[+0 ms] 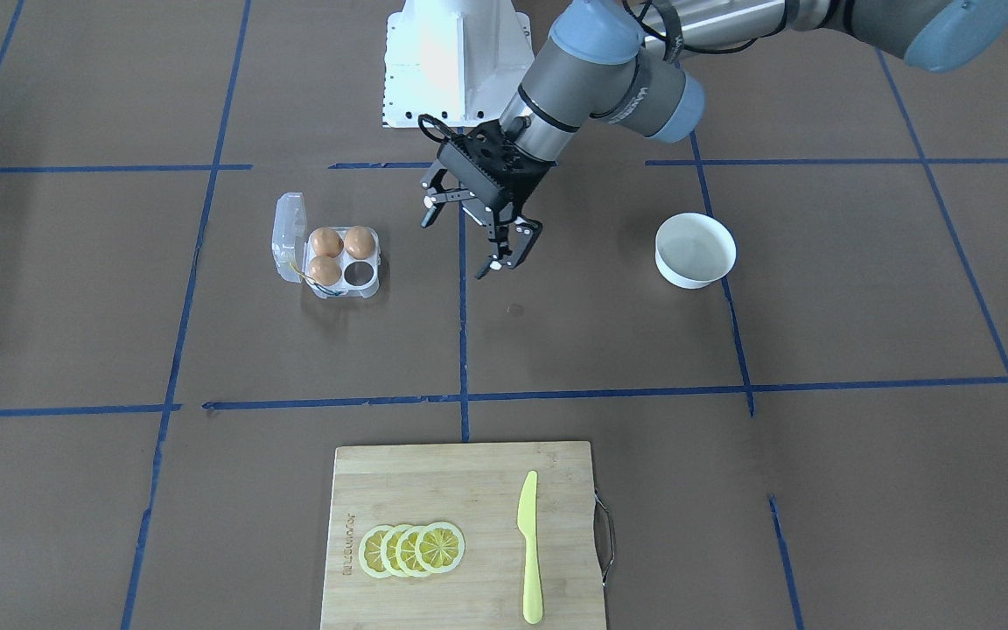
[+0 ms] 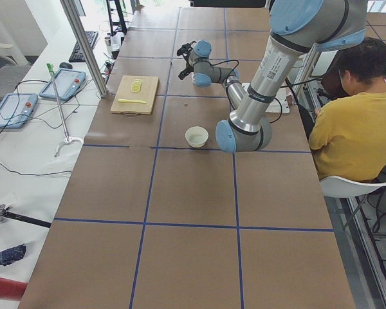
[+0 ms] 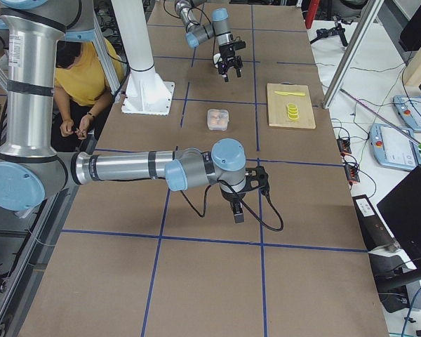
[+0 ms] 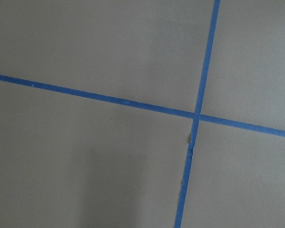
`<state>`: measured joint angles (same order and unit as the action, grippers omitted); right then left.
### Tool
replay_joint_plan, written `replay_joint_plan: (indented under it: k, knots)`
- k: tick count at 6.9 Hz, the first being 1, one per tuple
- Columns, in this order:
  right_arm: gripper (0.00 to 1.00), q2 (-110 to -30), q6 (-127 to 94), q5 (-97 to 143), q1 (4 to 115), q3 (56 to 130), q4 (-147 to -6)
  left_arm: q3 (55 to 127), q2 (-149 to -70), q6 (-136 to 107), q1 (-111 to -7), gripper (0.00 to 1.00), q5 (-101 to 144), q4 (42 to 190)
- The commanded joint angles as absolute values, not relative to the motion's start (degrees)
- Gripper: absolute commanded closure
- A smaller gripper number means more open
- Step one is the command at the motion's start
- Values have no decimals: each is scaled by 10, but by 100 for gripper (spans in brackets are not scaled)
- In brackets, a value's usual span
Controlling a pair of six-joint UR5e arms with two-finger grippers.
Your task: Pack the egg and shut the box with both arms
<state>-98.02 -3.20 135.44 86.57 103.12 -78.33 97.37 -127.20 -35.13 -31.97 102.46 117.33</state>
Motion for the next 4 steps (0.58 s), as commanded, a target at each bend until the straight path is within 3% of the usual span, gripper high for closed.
replay_joint_plan:
  k: [1, 3, 4]
  knots:
    - [39, -993, -80, 1358, 866, 1034, -761, 1038, -1252, -304, -454, 0, 1087, 962]
    - [100, -997, -175, 1389, 848, 1035, -736, 1035, -1129, -255, -562, 0, 1131, 917]
    - [100, -1002, -188, 1400, 819, 1034, -697, 994, -1095, -251, -628, 0, 1140, 906]
